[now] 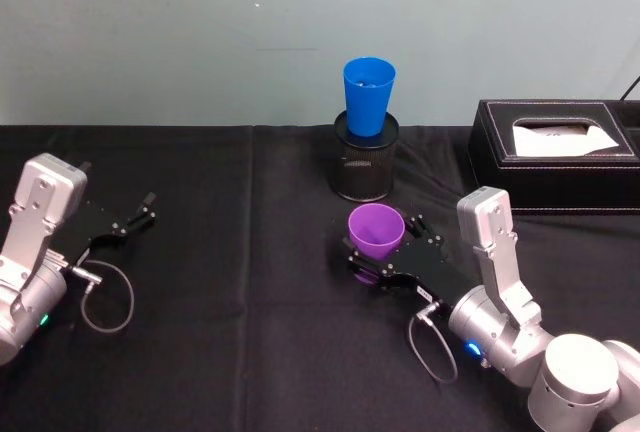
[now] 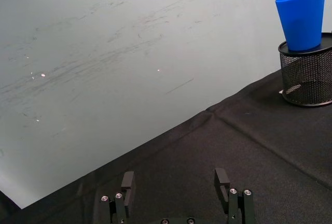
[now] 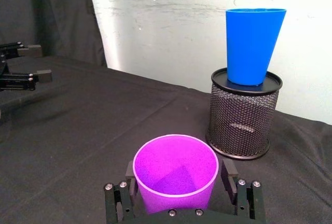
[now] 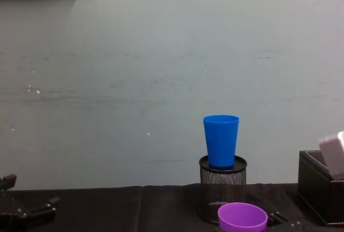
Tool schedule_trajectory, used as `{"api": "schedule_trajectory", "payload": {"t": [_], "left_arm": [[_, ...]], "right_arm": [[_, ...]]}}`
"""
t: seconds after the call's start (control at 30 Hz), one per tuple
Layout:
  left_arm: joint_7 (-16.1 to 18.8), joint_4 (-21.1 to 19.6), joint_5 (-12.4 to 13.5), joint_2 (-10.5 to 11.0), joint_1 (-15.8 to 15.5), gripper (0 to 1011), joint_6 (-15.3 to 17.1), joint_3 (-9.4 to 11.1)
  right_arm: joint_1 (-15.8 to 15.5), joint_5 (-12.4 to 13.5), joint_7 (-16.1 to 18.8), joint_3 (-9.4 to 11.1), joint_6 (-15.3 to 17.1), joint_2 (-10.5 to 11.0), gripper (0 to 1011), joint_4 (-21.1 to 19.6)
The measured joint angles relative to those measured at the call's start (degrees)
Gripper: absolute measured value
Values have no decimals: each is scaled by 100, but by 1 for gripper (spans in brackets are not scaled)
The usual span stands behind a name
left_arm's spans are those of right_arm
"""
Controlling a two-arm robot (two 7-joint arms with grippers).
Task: Pick up one cup with a gripper and tap it against the other cup.
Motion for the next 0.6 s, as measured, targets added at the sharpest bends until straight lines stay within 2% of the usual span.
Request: {"api": "schedule_trajectory", "payload": {"t": [0.27,0.47,0.6], "left_arm": [[0,0,0,0,0,1000,0,0],[0,0,0,0,0,1000,0,0],[0,0,0,0,0,1000,0,0]], "right_arm": [[13,-67,36,100,-48,-138,995,96],[-18,-88,80,165,29,-189,838,65],[-67,-110,85,218,145,-200,771,-67]]}}
